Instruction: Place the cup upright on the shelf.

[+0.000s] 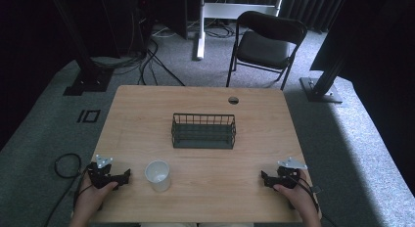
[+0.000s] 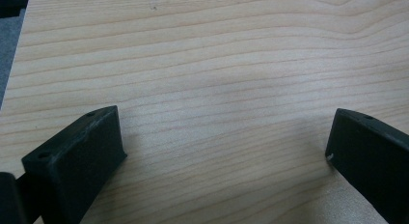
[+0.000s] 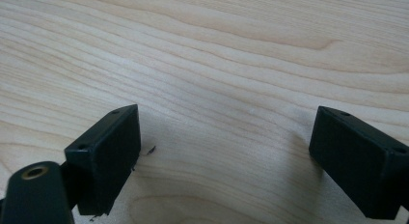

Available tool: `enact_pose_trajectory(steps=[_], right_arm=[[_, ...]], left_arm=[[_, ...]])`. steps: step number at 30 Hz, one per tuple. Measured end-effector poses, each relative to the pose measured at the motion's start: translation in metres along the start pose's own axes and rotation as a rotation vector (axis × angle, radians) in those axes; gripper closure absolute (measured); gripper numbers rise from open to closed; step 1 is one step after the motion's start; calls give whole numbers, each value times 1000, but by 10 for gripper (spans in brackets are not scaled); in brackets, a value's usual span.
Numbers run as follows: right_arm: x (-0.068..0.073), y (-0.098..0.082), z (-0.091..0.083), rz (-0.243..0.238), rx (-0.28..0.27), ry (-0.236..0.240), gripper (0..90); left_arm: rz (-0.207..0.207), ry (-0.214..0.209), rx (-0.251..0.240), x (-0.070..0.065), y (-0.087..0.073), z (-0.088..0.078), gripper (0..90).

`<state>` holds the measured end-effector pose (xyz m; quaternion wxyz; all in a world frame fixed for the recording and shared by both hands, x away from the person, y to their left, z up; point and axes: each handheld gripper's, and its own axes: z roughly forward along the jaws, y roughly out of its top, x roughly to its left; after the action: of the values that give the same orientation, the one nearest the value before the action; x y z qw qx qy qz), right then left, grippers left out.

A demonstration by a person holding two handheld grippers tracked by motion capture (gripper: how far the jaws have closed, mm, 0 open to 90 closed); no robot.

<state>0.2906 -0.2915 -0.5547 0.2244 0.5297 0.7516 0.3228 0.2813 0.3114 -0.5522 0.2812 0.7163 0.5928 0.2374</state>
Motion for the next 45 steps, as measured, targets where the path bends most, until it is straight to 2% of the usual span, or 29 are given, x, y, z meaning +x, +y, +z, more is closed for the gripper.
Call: enact_pose_trajectory(steps=[5,12,29,45], right_arm=[[0,0,0,0,0,0,105],[0,0,0,1,0,2,105],[0,2,2,-2,-4,3,111],[13,14,3,-2,-34,41,111]], left_arm=[[1,-2,0,0,0,0,0],[31,-30,-4,-2,0,0,0],[38,-35,-2,-2,0,0,0],[45,-41,-1,-2,0,0,0]])
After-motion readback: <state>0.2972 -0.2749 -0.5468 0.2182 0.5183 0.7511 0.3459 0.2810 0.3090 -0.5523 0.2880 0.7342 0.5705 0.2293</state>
